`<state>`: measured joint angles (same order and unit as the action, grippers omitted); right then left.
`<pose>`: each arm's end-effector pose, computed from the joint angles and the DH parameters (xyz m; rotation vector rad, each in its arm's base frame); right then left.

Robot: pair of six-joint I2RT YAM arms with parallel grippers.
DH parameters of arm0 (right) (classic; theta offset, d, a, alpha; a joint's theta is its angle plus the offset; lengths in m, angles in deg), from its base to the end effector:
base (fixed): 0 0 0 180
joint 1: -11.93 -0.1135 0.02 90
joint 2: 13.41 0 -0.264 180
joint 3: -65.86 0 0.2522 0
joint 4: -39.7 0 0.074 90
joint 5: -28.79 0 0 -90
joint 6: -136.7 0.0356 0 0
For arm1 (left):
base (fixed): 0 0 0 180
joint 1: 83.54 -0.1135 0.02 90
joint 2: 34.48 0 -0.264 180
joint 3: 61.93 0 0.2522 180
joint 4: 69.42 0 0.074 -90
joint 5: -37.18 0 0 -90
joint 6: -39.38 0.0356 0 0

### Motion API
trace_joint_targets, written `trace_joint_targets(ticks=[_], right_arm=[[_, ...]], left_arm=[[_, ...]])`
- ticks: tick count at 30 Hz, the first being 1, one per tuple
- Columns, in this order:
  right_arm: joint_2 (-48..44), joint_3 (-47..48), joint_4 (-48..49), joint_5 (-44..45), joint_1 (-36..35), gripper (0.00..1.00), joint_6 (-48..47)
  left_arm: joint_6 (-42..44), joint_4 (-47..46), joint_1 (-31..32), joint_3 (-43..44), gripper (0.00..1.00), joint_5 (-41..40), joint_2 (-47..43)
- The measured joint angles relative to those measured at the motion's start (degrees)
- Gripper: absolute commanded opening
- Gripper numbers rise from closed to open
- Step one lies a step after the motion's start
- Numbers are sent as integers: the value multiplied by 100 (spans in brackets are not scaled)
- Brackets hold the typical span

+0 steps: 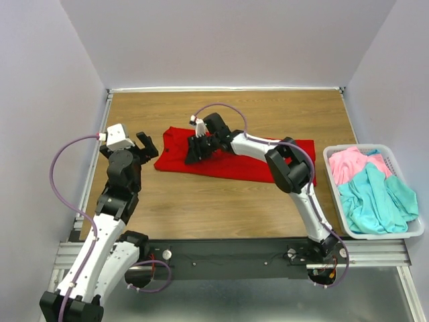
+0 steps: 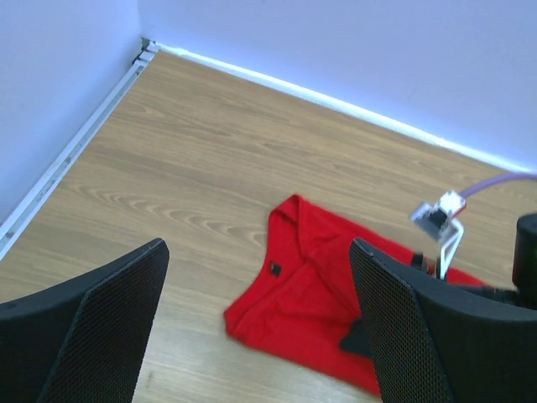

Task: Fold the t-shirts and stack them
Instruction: Fold the tshirt

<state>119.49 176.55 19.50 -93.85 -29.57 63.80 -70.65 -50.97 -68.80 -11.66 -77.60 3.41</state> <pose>0.3692 0.3523 0.1414 -0.8233 2.3175 1.1492 0.1621 -0.0272 0.3185 -0.3984 1.6196 -0.0966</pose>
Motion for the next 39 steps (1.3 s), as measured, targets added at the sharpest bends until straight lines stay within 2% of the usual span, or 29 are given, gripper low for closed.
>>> trace_joint_targets(ticks=[6,11,16,20,24,29,34,39], right_arm=[[863,1390,52,608,251,57,343],[1687,2833,35,1202,1027,68,697],[1550,3001,-66,1497,1757,70,592],[278,1735,-214,1853,1939,69,214],[-1670,55,-413,2450,1751,62,-72],[-3353,-1622,-975,3171,1600,59,-85],[-3886,-3237,-1731,3703,1650,54,70],[-3963,-3985,-2391,4059,1676,44,245]], left_arm=[[98,-55,0,-28,96,2,356],[160,-98,0,-28,96,2,426],[186,-181,0,-28,96,2,461],[195,-205,0,-28,96,7,479],[203,-210,0,-28,96,9,479],[203,-208,0,-28,96,9,448],[203,-210,0,-28,96,11,398],[203,-208,0,-28,96,15,402]])
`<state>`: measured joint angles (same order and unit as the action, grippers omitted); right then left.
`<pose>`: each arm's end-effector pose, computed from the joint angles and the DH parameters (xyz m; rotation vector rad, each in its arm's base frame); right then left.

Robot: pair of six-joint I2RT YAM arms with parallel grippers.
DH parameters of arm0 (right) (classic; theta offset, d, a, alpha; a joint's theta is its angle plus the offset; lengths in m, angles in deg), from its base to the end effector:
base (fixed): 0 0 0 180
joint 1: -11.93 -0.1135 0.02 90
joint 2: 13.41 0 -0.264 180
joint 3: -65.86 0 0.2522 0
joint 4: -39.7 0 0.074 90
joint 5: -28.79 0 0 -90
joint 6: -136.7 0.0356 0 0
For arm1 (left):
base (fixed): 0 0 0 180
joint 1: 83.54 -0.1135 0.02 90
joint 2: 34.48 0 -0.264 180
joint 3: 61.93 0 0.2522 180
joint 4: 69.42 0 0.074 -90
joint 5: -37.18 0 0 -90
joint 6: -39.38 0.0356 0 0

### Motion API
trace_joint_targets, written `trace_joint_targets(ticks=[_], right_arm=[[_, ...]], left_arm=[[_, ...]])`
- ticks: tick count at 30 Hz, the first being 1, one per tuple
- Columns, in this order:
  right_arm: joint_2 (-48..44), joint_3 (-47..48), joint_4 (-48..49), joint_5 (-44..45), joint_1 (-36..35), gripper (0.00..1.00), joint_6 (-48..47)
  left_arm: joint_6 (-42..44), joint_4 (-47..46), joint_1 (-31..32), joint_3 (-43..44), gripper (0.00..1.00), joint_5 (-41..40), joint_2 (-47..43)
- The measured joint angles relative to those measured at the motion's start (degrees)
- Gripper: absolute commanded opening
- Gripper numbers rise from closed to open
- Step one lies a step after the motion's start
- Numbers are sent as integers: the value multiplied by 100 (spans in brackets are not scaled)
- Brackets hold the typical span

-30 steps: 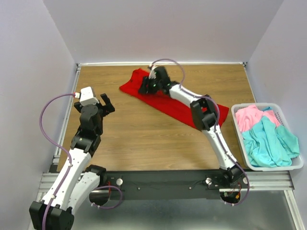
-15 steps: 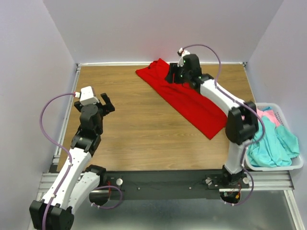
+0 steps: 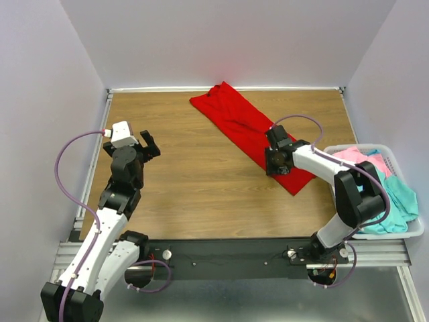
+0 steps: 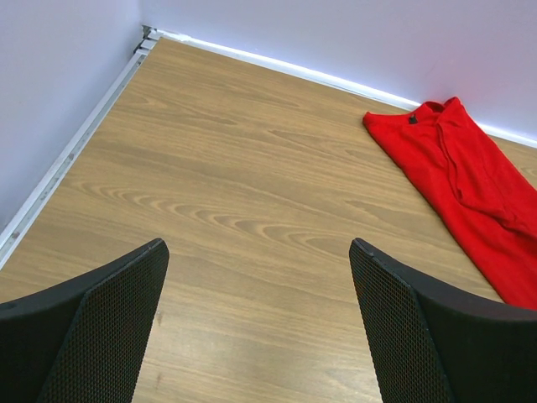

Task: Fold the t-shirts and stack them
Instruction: Fold the tshirt

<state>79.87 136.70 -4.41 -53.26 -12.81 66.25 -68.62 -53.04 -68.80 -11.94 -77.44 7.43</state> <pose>0.2851 0.1260 0.1806 -0.0837 2.7100 0.0376 0.1764 -0.0311 0.3099 -0.3632 1.6636 -0.0574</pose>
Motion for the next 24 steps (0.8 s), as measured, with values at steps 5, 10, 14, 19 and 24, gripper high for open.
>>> trace_joint_targets(ticks=[5,10,14,19,24], right_arm=[[4,-15,-33,208,94,43,98],[177,-15,-28,227,197,43,129],[352,-9,-13,129,199,43,122],[369,-9,11,-262,247,42,44],[367,0,39,-957,144,44,116]], left_arm=[[0,4,0,0,96,0,13],[0,7,0,0,96,4,-15],[0,7,0,0,96,13,-24],[0,11,-2,0,96,17,-24],[-2,15,-2,0,96,13,-24]])
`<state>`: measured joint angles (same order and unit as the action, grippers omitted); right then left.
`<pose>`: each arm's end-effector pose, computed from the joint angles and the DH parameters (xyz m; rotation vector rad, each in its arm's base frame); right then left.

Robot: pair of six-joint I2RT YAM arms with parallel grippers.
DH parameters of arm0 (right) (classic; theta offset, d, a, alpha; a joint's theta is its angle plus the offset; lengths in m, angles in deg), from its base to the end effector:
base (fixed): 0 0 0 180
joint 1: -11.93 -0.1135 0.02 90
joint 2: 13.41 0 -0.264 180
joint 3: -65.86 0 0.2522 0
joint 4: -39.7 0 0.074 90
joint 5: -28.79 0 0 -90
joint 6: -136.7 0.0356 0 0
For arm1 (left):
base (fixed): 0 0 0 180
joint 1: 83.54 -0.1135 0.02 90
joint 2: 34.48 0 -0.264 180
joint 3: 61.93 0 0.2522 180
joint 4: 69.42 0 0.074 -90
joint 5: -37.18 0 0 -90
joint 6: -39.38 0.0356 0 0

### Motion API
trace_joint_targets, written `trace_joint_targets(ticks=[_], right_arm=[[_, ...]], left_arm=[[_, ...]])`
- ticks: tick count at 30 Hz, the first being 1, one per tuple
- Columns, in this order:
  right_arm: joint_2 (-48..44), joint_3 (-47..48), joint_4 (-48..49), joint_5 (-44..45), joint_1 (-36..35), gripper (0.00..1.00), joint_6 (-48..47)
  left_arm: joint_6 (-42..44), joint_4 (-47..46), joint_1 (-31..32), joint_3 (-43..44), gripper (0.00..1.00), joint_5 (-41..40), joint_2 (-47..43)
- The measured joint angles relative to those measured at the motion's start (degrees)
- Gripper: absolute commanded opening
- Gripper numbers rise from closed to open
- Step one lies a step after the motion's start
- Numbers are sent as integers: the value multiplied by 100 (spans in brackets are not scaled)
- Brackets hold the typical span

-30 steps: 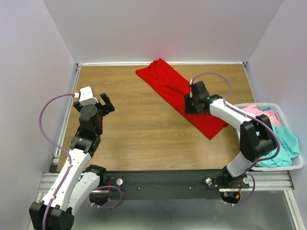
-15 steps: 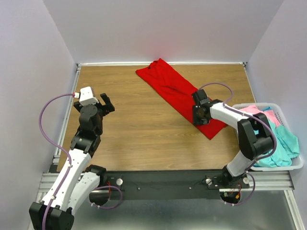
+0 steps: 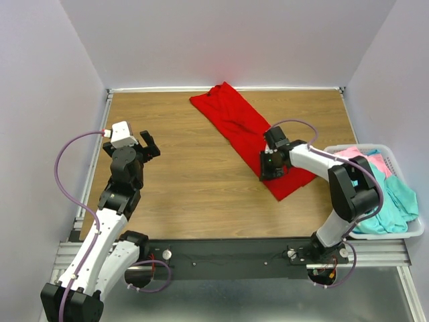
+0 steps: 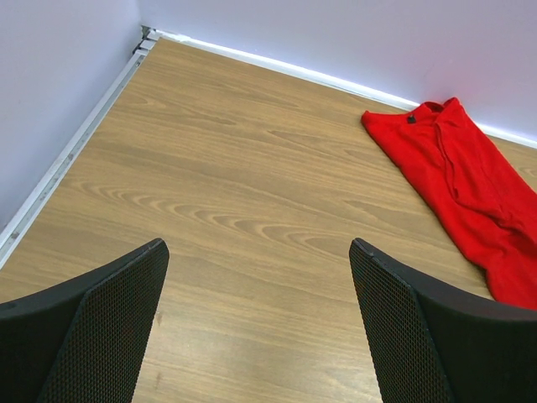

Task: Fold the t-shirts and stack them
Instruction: Fold the tshirt

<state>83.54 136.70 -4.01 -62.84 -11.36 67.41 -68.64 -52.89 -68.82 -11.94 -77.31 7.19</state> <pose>0.2900 0.1260 0.1617 -0.0705 2.8161 0.2249 0.1756 -0.0309 0.3103 -0.3623 1.6625 -0.0600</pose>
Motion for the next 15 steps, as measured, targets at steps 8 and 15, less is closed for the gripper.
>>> trace_joint_targets(ticks=[8,15], right_arm=[[492,463,-22,-1141,-1342,49,584],[1541,1655,-96,-1971,-2426,52,975]], left_arm=[[-26,22,2,0,96,-31,24],[-46,33,2,0,96,-33,24]])
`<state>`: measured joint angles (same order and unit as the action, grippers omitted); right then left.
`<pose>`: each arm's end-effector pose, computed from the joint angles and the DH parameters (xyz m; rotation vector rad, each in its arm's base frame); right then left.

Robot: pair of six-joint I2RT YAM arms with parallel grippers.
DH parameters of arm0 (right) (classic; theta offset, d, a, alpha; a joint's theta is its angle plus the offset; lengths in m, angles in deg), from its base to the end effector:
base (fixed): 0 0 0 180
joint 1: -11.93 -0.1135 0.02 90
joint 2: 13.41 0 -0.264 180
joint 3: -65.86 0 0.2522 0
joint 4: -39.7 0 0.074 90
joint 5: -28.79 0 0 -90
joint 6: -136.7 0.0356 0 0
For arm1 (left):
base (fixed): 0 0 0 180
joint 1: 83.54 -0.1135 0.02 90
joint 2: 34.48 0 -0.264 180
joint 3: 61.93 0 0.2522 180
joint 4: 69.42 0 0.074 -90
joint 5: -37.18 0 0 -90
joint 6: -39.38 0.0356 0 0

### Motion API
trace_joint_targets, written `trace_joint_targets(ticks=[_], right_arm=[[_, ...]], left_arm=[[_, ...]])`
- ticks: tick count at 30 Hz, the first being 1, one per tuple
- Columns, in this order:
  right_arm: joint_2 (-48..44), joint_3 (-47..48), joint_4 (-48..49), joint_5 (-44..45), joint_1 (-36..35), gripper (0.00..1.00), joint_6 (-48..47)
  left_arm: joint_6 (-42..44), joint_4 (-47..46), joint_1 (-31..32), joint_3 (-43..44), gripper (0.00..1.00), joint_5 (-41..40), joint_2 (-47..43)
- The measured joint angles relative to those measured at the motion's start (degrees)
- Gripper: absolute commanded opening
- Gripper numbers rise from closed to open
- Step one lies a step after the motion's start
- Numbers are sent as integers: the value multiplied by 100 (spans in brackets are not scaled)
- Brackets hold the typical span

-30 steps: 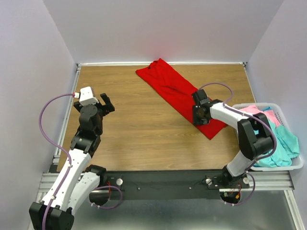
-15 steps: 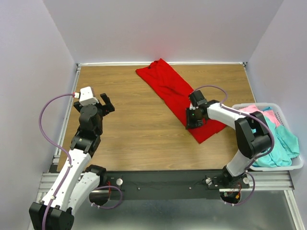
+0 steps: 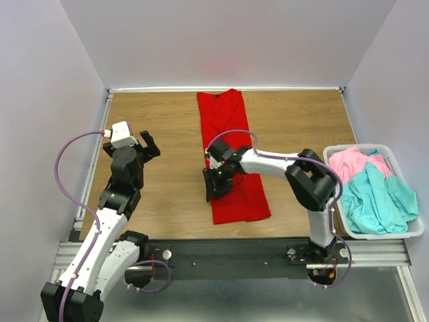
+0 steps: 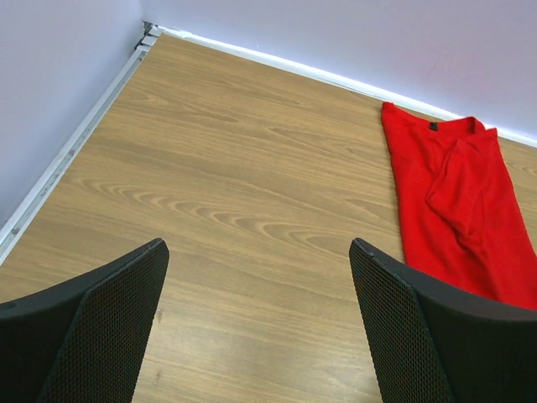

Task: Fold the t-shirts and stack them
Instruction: Fold the tshirt

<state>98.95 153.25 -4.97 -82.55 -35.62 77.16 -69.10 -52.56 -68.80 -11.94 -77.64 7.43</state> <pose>0.2512 0.2938 0.1507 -0.5461 2.9517 0.7783 0.1762 -0.0309 0.3091 -0.3717 1.6692 -0.0575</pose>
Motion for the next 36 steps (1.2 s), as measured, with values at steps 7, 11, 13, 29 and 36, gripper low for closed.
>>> trace_joint_targets(ticks=[7,11,13,29,36], right_arm=[[774,1119,-31,-234,-535,55,168],[638,1163,-87,153,-586,57,197],[334,988,-94,459,-529,57,210],[-3117,-2472,-557,1316,1182,62,365],[-3112,-2883,-520,1161,1187,58,407]], left_arm=[[-55,0,0,0,96,15,48],[-122,0,0,0,96,133,157],[-181,0,-2,2,96,297,221],[-1023,2173,1014,1161,94,2179,2177],[-1528,2791,1930,737,91,2702,2579]])
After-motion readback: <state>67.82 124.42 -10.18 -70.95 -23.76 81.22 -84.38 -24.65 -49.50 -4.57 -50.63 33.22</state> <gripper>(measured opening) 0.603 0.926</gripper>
